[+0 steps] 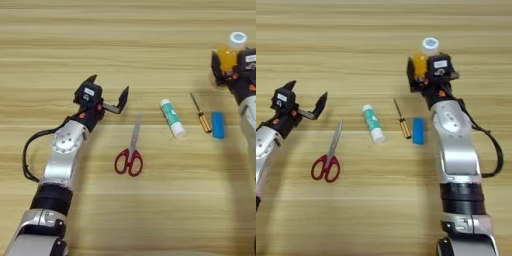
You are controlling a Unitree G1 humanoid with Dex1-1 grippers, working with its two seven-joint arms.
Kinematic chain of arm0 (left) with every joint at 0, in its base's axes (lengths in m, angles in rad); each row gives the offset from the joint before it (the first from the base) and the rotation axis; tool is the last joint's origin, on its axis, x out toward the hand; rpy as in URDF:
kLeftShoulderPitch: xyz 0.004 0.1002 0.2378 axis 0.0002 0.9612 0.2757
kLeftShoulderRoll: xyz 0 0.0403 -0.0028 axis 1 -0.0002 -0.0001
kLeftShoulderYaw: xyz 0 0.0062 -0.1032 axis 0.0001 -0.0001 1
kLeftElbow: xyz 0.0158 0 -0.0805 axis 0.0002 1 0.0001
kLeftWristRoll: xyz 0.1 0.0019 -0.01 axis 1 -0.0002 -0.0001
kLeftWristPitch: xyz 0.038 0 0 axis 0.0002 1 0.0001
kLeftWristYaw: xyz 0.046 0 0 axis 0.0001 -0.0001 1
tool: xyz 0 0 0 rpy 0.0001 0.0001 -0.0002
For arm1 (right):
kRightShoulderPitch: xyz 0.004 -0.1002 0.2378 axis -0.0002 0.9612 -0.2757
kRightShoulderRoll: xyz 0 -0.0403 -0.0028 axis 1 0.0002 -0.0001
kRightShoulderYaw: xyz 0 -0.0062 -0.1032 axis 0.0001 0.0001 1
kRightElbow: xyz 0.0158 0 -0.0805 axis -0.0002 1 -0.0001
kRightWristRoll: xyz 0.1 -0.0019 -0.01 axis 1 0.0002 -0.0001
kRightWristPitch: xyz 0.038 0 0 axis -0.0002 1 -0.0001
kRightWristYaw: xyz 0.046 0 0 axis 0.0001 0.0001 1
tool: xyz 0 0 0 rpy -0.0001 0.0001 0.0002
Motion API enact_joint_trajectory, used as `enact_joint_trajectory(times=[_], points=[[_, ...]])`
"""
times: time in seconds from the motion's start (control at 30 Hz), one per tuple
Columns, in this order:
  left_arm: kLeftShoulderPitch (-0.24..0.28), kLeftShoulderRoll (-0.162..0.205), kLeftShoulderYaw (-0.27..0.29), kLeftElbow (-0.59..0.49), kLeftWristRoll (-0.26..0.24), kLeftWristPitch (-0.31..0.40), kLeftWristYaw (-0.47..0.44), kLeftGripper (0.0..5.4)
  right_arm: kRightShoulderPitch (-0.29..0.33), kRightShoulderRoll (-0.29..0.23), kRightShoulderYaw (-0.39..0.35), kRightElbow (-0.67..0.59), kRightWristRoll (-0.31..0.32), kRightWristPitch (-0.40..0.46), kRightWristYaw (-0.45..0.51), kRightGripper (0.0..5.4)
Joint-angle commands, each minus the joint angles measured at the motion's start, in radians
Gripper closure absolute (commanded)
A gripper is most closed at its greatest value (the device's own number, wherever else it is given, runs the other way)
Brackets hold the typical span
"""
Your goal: Move the objects on the table
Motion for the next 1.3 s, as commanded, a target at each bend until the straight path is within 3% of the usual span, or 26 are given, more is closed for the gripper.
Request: enact_joint_trajectory(times=[0.03, 0.33, 0.87, 1.27, 1.3], points=[[-0.036, 0.001, 0.046, 0.047, 0.023, 0.025, 0.112, 0.00, 0.055, -0.034, -0.081, -0.046, 0.017, 0.022, -0.035, 1.87], [-0.042, 0.008, 0.063, 0.072, 0.053, 0.023, 0.210, 0.00, 0.115, -0.048, -0.143, 0.012, 0.024, 0.013, -0.072, 1.87], [-0.047, 0.008, 0.060, 0.086, 0.049, 0.016, 0.210, 0.00, 0.083, -0.046, -0.106, 0.180, 0.038, -0.144, -0.036, 1.87], [-0.049, 0.010, 0.062, 0.089, 0.047, 0.015, 0.208, 0.00, 0.075, -0.049, -0.087, 0.239, 0.035, -0.177, -0.037, 1.87], [-0.049, 0.010, 0.062, 0.089, 0.047, 0.015, 0.208, 0.00, 0.075, -0.049, -0.086, 0.240, 0.035, -0.178, -0.037, 1.58]])
